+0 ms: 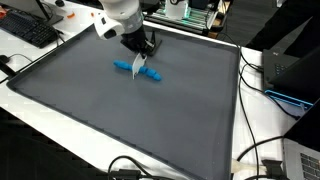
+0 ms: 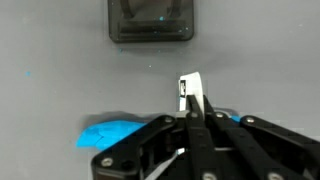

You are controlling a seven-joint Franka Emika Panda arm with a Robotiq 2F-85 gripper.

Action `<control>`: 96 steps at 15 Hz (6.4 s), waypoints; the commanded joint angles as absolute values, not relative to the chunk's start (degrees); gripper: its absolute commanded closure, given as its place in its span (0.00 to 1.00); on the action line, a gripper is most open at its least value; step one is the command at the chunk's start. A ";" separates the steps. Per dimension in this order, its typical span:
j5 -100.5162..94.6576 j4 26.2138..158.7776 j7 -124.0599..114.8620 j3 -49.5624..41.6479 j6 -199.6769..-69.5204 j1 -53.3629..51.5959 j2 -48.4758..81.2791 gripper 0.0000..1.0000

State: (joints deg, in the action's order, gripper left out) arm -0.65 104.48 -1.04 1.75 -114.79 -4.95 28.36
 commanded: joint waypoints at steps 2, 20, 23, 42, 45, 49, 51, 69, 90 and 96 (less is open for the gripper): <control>0.26 106.63 -0.95 2.40 -114.54 -4.42 26.98 0.99; -4.05 104.29 -1.63 0.09 -113.22 -4.03 24.26 0.99; -4.71 103.33 -1.47 -0.49 -113.26 -3.56 24.95 0.99; -4.01 103.16 -0.31 -0.35 -114.40 -2.46 29.30 0.99; -3.95 103.27 -0.22 -0.32 -114.60 -2.43 29.81 0.99; -3.95 103.26 -0.18 -0.32 -114.57 -2.43 30.15 0.99; -3.97 103.32 -0.25 -0.35 -114.48 -2.44 30.33 0.99; -1.52 103.19 0.35 1.04 -111.98 -2.35 29.53 0.99; 6.76 106.63 -13.54 -0.07 -110.86 -1.53 19.38 0.99; 11.37 113.26 -25.38 -1.11 -113.68 -2.24 12.89 0.99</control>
State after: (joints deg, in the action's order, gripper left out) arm 9.13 107.43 -20.22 -0.53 -111.30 -1.97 17.55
